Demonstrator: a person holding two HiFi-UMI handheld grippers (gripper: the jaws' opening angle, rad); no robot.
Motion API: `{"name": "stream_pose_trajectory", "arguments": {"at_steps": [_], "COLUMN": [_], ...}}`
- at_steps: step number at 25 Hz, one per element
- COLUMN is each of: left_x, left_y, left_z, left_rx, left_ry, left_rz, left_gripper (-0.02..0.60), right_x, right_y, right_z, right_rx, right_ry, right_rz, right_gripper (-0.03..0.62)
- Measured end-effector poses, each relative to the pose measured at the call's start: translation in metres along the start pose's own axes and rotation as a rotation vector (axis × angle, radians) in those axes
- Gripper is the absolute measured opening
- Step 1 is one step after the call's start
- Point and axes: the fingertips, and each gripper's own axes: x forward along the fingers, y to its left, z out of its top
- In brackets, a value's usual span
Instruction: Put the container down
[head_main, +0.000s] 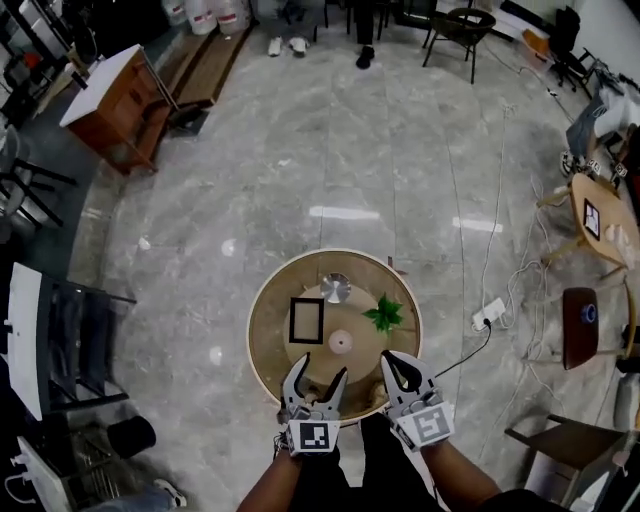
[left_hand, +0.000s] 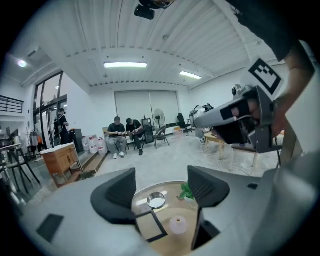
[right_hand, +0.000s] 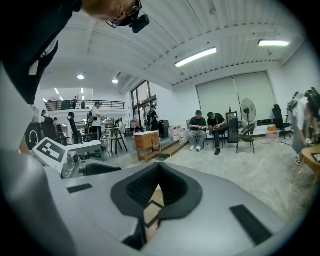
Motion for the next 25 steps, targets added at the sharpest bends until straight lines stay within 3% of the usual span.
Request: {"name": "stream_pose_trajectory", "arguments": {"at_steps": [3,6,9,15,20,25], "left_x": [-0.029,-0.057,-0.08,-0.088,-0.1,-0.107], "left_y": [0.013,0.025,0.025,0.029,0.033,0.039], "left_z": [0.039,0.073,0.095,0.135,0.156,0.171], "left_rx": [-0.001,-0.05,-0.086,-0.08,-0.079,-0.074], "left_ry": [-0.062,-0.105,-0.136,-0.165,-0.209,-0.235], "left_rz": [0.048,0.091,0.096,0.034,0.017,0.034], "left_gripper": [0.247,0.152,0.0,-0.008,-0.008,-0.006], "right_x": [-0.009,-0.017,-0.028,-0.042,-0.051,-0.056], "right_y": [0.009,0.02,0.031,0.039,0.056,0.06], "right_z": [0.027,0.052,0.07,0.104,0.113,0.139], "right_rx": [-0.035,-0.053,-0.067,-0.121,-0.246,-0.296], "right_ry": [-0.031,-0.053,-0.063,-0.119,-0.083,-0.12], "right_rz": [0.015,0.021,0.032,0.061,0.112,0.132], "right_gripper": [0.0,0.0,0.0,0.0,-0.002,-0.002]}}
